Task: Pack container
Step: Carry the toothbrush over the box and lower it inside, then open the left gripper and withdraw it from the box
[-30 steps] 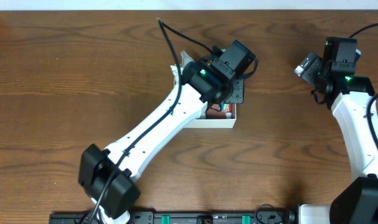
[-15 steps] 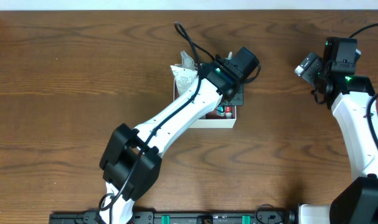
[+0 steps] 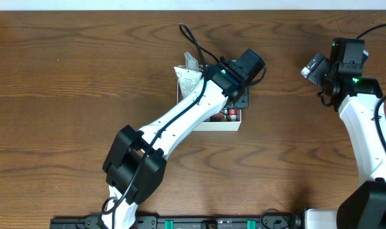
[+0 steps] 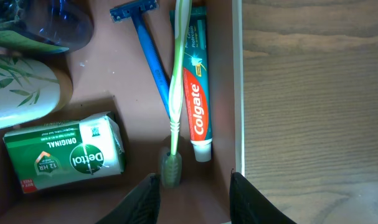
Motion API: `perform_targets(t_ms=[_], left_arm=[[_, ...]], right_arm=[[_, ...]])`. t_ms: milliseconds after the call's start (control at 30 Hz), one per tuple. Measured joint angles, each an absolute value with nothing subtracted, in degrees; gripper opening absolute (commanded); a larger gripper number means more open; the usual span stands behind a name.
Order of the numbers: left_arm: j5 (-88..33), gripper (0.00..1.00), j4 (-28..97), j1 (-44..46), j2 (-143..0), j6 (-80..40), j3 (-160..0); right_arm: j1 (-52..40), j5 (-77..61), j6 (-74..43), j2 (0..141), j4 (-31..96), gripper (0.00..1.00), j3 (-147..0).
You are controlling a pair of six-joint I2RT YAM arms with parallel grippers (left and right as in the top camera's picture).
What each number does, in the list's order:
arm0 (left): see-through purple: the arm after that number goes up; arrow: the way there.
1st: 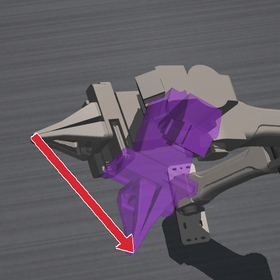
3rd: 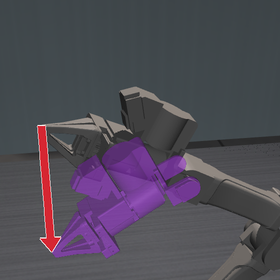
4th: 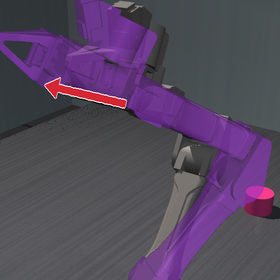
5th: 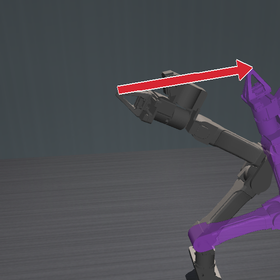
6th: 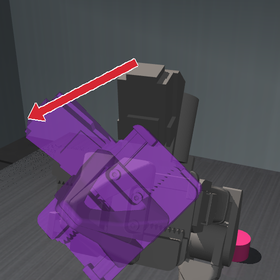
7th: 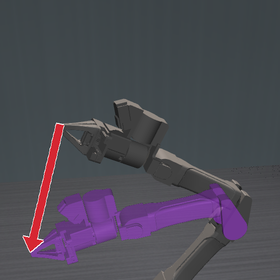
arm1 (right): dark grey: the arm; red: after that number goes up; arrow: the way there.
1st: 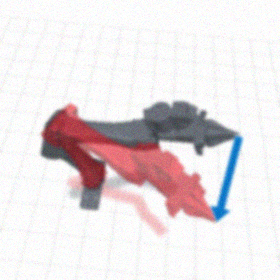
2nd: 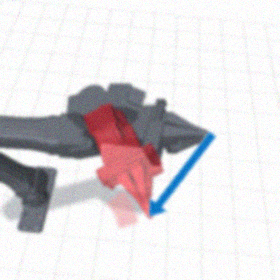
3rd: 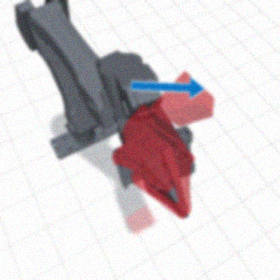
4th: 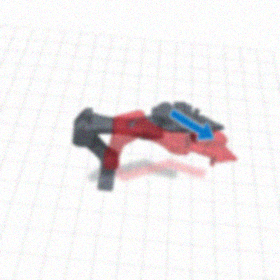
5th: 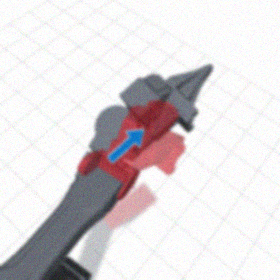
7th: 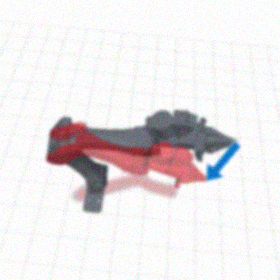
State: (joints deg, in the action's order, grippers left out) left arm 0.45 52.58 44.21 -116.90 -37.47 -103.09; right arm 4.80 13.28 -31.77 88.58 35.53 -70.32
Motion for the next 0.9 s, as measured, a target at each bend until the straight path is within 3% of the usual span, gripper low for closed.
perform_targets(t_ms=[100, 367, 600, 633, 900], left_arm=[[0.4, 0.47, 52.6, 44.2, -116.6, -36.4, -103.1], [2.5, 0.86, 52.8, 44.0, -106.4, -30.2, -103.1], [7.4, 0.91, 56.1, 43.9, -90.2, -25.5, -103.5], [7.9, 0.98, 56.2, 43.9, -88.4, -25.0, -103.5], [9.9, 0.98, 58.3, 43.9, -74.0, -20.4, -104.5]], right_arm=[[4.8, 13.3, -31.8, 88.6, 35.5, 0.99, -70.3], [4.8, 13.3, -31.8, 88.6, 35.5, 0.99, -70.3], [4.8, 13.3, -31.8, 88.6, 35.5, 0.99, -70.3], [4.8, 13.3, -31.8, 88.6, 35.5, 0.99, -70.3], [4.8, 13.3, -31.8, 88.6, 35.5, 0.99, -70.3]])
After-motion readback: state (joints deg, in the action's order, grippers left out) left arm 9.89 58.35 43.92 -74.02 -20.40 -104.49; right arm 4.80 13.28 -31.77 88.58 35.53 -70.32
